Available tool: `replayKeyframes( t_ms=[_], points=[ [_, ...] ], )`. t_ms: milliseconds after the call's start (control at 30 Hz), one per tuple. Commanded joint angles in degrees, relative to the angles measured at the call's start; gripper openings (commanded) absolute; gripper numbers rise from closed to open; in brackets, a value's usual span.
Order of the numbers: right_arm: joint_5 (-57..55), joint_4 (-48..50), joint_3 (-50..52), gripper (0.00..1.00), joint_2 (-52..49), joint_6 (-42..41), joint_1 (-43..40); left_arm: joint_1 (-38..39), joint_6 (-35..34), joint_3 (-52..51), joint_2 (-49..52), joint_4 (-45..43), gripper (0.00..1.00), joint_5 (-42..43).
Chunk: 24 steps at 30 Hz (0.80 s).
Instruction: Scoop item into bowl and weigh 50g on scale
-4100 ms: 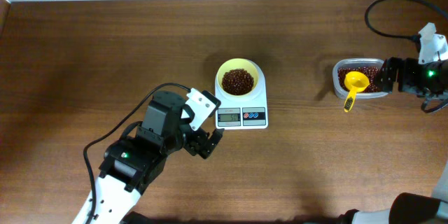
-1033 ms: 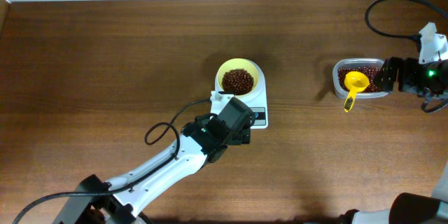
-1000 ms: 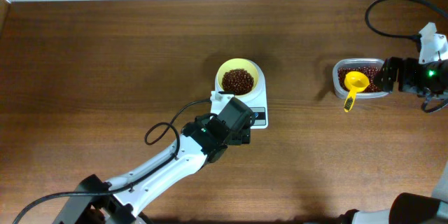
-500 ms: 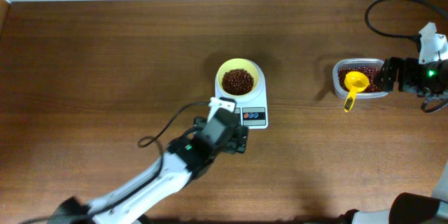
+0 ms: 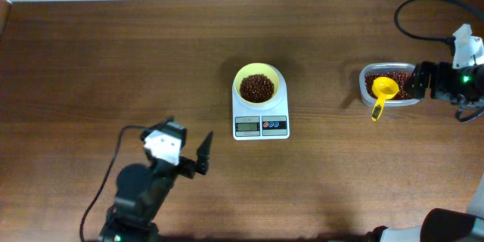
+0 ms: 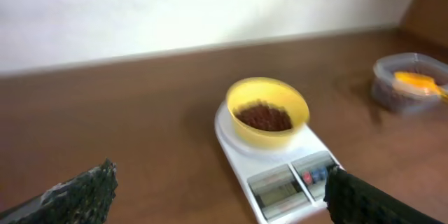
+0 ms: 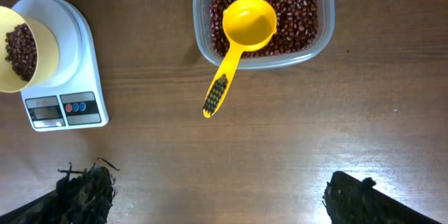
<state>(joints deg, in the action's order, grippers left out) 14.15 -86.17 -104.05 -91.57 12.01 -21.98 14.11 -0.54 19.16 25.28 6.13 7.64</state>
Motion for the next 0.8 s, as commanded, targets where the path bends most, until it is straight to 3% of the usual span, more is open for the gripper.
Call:
replayKeyframes(
  t_ms=[0,133,333,467,767],
  points=[
    [-0.5,0.0,-0.9,0.99,0.3,0.2,-0.2,-6.8,3.0,-6.5,-9.9,-5.8,0.99,3.8],
    [-0.5,0.0,-0.9,0.99,0.3,0.2,-0.2,-11.1,2.9,-18.8,-19.5,-23.2,0.99,4.6],
    [-0.5,0.0,-0.9,0.99,0.3,0.2,-0.2,-15.4,3.9,-18.6,-25.0,-10.9,0.98,5.2],
    [-0.5,0.0,-0.9,0.99,0.3,0.2,-0.2,-15.8,8.5,-18.6,-25.0,-2.6,0.99,5.0],
    [-0.5,0.0,-0.9,0.99,0.3,0.2,-0.2,-15.8,10.5,-18.6,-25.0,-1.9,0.99,1.7]
  ],
)
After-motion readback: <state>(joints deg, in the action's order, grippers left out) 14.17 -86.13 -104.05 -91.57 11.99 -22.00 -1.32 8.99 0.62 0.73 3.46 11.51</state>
